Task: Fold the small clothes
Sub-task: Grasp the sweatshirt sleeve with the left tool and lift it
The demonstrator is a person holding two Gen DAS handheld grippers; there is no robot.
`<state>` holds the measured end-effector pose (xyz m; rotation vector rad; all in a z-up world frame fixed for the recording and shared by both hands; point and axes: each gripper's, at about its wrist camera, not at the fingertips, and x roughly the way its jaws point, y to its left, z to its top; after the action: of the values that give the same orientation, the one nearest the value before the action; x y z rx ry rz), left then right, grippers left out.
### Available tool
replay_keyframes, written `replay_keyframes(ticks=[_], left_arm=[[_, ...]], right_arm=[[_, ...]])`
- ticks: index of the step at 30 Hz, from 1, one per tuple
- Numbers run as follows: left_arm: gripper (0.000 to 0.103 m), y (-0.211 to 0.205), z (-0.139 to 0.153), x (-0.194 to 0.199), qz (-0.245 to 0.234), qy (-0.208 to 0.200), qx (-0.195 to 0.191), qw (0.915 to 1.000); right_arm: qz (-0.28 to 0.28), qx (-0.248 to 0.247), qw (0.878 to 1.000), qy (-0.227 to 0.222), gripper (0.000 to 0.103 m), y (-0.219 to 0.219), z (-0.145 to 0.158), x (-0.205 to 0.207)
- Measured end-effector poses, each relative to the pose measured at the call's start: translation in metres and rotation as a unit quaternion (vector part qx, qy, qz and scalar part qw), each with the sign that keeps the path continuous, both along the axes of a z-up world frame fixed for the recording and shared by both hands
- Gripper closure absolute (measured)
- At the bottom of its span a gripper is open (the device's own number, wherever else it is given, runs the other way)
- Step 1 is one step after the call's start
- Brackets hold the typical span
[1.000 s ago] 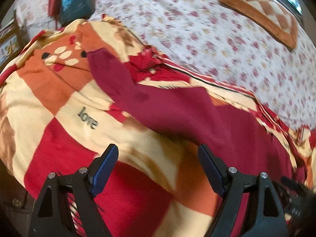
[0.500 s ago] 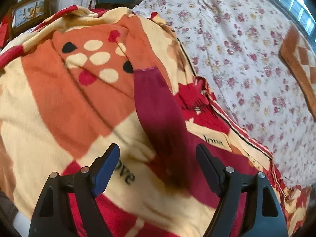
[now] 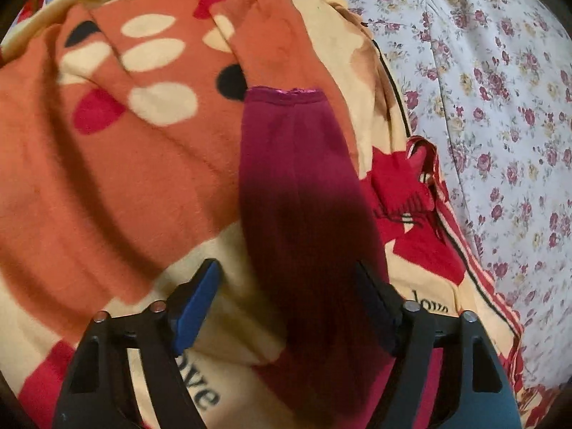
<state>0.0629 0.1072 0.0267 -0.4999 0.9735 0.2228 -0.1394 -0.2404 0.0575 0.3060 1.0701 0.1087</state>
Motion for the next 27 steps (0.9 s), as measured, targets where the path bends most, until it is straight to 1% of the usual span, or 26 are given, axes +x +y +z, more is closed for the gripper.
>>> replay_keyframes(ticks=[1,2,3,5,8,10,13,15,17,18,21,23,24,27], left_arm=[[0.085,0.002,-0.002,0.002,-0.003,-0.006,-0.012,0.9999],[0.097,0.004,-0.003,0.004,-0.009,-0.01,-0.03,0.9995],[0.103,0.006,-0.004,0.006,-0.013,-0.006,-0.045,0.9989],[0.103,0.006,0.005,0.003,-0.024,-0.019,-0.055,0.998],[0.103,-0.006,0.037,-0.012,-0.064,-0.062,-0.039,0.9953],[0.103,-0.02,0.06,-0.023,-0.098,-0.09,-0.042,0.9901],[0.103,-0.046,0.09,-0.033,-0.149,-0.121,-0.046,0.9804],[0.103,-0.06,0.104,-0.038,-0.177,-0.133,-0.049,0.974],[0.103,-0.07,0.113,-0.04,-0.188,-0.139,-0.044,0.9712],[0.103,-0.071,0.115,-0.041,-0.187,-0.14,-0.041,0.9716],[0.103,-0.062,0.106,-0.041,-0.162,-0.123,-0.033,0.9785],[0.092,-0.049,0.09,-0.039,-0.141,-0.101,-0.043,0.9839],[0.084,-0.045,0.084,-0.039,-0.132,-0.095,-0.042,0.9858],[0.077,-0.029,0.063,-0.037,-0.103,-0.073,-0.011,0.9919]], right_arm=[[0.0,0.0,1.0,0.0,0.024,0.0,-0.001,0.0],[0.0,0.0,1.0,0.0,0.024,0.0,-0.001,0.001],[0.0,0.001,1.0,0.0,0.024,-0.001,-0.001,0.001],[0.0,0.002,1.0,-0.001,0.024,-0.002,-0.001,0.001],[-0.006,0.005,1.0,-0.003,0.024,-0.006,0.0,0.001],[-0.015,0.005,1.0,-0.005,0.024,-0.01,0.001,0.001],[-0.024,0.012,1.0,-0.005,0.024,-0.014,0.002,0.0],[-0.027,0.011,1.0,-0.008,0.024,-0.015,0.004,-0.003],[-0.029,0.009,0.999,-0.01,0.024,-0.016,0.006,-0.005],[-0.03,0.01,0.999,-0.011,0.024,-0.017,0.007,-0.007],[-0.028,0.009,0.999,-0.013,0.024,-0.02,0.01,-0.013],[-0.029,0.006,0.999,-0.014,0.024,-0.021,0.011,-0.016],[-0.03,0.006,0.999,-0.014,0.023,-0.022,0.011,-0.016],[-0.035,0.016,0.999,-0.009,0.023,-0.024,0.006,-0.014]])
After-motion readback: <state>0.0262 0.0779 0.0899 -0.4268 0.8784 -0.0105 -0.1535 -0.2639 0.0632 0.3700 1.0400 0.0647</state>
